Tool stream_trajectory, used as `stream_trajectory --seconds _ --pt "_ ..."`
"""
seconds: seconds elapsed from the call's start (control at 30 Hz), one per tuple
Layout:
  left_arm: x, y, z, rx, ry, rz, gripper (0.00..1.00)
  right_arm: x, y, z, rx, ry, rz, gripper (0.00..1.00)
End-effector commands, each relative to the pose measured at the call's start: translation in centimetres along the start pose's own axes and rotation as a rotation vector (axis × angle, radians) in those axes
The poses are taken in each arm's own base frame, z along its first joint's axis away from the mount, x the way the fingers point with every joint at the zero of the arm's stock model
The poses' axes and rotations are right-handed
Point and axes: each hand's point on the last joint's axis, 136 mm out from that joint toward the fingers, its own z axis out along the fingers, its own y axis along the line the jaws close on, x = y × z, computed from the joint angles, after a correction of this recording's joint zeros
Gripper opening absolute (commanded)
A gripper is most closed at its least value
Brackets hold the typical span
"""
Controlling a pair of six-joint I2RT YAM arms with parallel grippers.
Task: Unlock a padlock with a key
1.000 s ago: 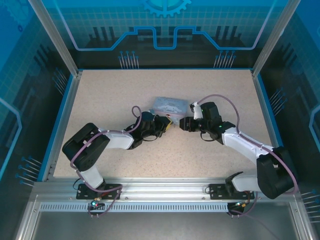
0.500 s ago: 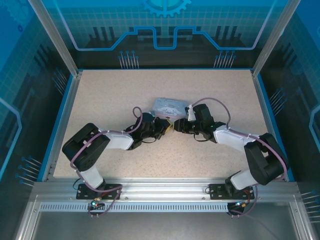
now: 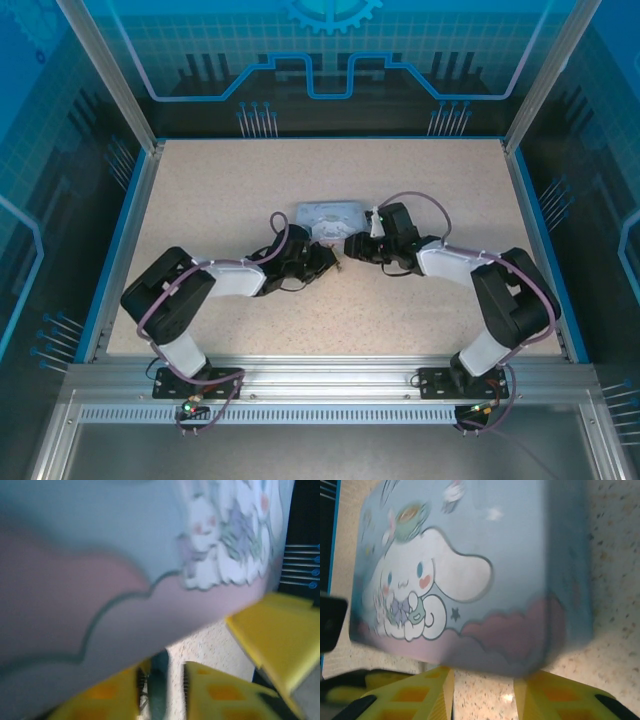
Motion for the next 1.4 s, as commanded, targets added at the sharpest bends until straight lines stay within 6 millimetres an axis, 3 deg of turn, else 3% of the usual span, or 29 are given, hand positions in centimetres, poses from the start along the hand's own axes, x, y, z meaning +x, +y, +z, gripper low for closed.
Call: stream_trajectory --seconds 0.0,0.13,0.5,0.83,1.0,1.17,1.37 --pt "0.3 -1.2 -2.2 -0.041 0.022 0.144 0.6 -3.5 -0.3 -0.1 0.021 -0.075 0.013 0.38" --pt "-0.3 -1.6 -4.2 -0.07 -0.016 0.203 0.98 -4.8 -0.5 0.0 0.025 -0.084 0.019 0.38" --pt "-2.9 -1.2 -7.5 -0.098 -0.133 0.218 0.99 -3.8 -0.1 -1.5 0.002 -0.087 0.01 0.39" --pt "-5.8 -1.1 -9.4 -0.131 -0.254 0.189 0.99 -0.1 -0.7 -2.7 -0.016 -0.057 0.018 0.4" --pt "-7.4 -0.4 -9.9 -0.164 -0.349 0.187 0.99 1.6 -0.3 -2.3 -0.043 -0.045 0.033 0.46" --pt "-8.6 -0.5 -10.2 -0.197 -0.319 0.238 0.99 3.1 0.6 -1.4 -0.06 -0.018 0.034 0.54" --pt "-10.3 -0.5 -11.8 -0.225 -0.402 0.249 0.99 4.1 1.3 0.2 -0.102 0.012 0.052 0.53"
